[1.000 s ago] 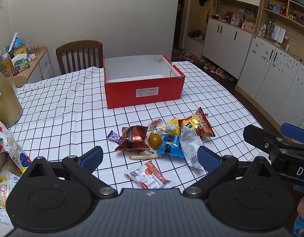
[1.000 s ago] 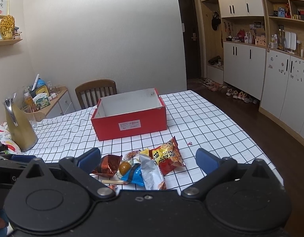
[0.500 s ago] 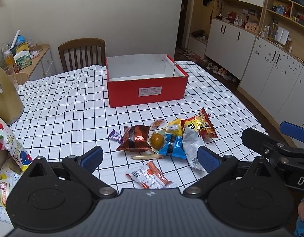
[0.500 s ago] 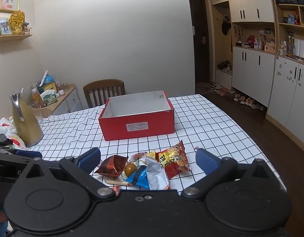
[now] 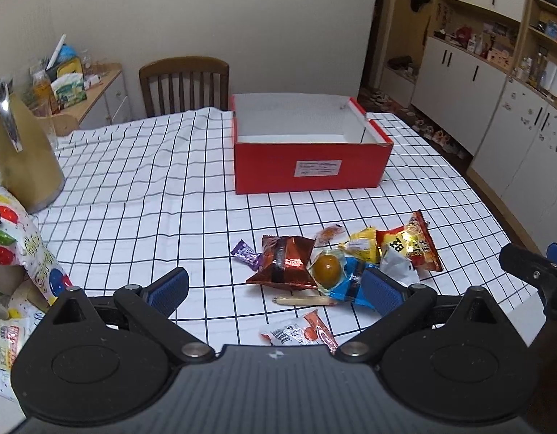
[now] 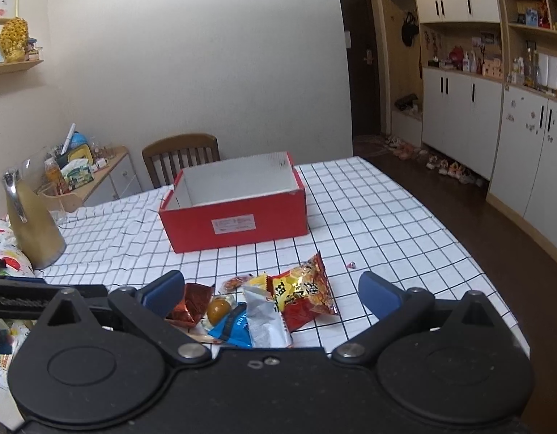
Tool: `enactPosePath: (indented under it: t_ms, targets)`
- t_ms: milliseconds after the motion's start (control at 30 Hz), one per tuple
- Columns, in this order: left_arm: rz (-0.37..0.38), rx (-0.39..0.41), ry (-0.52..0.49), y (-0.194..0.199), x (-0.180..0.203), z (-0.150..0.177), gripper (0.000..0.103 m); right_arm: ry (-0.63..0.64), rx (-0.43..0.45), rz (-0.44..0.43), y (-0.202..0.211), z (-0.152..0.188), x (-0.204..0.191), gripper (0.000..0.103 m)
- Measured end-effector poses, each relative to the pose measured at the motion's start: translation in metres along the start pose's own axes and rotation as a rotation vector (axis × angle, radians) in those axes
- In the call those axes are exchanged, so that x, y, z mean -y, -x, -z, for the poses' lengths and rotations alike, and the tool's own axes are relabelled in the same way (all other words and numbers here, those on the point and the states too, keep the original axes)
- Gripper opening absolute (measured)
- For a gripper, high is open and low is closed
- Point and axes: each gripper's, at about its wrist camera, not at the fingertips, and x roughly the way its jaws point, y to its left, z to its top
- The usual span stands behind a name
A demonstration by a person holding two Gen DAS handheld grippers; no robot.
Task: Organize snacks
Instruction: 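Grasp the white-orange bread packet with left tool while right tool grasps the silver packet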
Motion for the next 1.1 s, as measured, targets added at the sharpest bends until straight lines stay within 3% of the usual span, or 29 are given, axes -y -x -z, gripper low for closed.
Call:
enactPosePath:
  t_ms: [233,700,867,1100]
  targets:
    - [0.008,-0.114,0.032,-0.035,-0.001,0.007,0.102,0.076,-0.077,0.006,-0.040,0.006,0.006,0.100]
    - [0.013,-0.476,0.182,-0.135,0.003,0.034,0.102,0.184,-0.354,-0.063,-0.121,0.045,0.003,0.083]
    - [0.037,-0.516,0.253,-0.150,0.003,0.039,0.102,0.203,-0.403,-0.084,-0.140,0.051,-0.001,0.080]
    - [0.038,-0.550,0.259,-0.165,0.011,0.044,0.101,0.237,-0.456,-0.089,-0.156,0.056,-0.003,0.073]
